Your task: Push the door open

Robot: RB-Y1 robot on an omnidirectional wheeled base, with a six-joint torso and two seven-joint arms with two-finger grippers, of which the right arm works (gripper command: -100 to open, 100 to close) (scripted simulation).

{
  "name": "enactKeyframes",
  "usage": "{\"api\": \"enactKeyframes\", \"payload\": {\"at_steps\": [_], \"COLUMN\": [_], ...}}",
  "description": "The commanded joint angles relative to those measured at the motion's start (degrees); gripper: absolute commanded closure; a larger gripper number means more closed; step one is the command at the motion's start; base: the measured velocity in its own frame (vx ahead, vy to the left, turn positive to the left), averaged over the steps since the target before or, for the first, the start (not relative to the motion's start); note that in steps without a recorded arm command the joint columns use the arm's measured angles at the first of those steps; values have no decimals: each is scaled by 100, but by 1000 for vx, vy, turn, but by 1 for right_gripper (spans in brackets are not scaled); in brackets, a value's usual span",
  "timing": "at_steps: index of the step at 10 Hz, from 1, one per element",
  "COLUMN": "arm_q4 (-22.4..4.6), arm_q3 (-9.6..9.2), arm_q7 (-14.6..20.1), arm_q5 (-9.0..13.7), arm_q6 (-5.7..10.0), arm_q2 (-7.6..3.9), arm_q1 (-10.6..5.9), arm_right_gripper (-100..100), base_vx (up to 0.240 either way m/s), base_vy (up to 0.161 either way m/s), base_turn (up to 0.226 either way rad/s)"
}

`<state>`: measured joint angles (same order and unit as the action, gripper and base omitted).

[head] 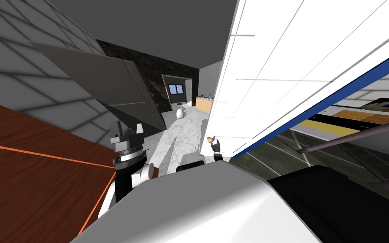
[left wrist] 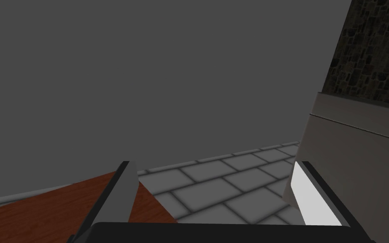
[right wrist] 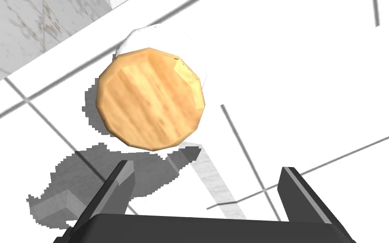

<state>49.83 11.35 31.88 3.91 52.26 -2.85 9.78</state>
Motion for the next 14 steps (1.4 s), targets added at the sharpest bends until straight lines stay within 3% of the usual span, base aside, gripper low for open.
{"api": "enactKeyframes", "payload": {"at_steps": [1, 7, 14], "arm_q4": [4, 54, 127], "arm_q3": [-73, -332, -716], "arm_q7": [245, 1030, 2149], "arm_q5": [106, 472, 1015], "arm_q6": [-39, -182, -396], "arm_q2": [5, 40, 164], "arm_q1": [-36, -136, -285], "arm_right_gripper": [-100, -100, -100], "base_vx": [-54, -69, -77], "base_vy": [-15, -13, -9], "base_turn": [20, 20, 22]}}
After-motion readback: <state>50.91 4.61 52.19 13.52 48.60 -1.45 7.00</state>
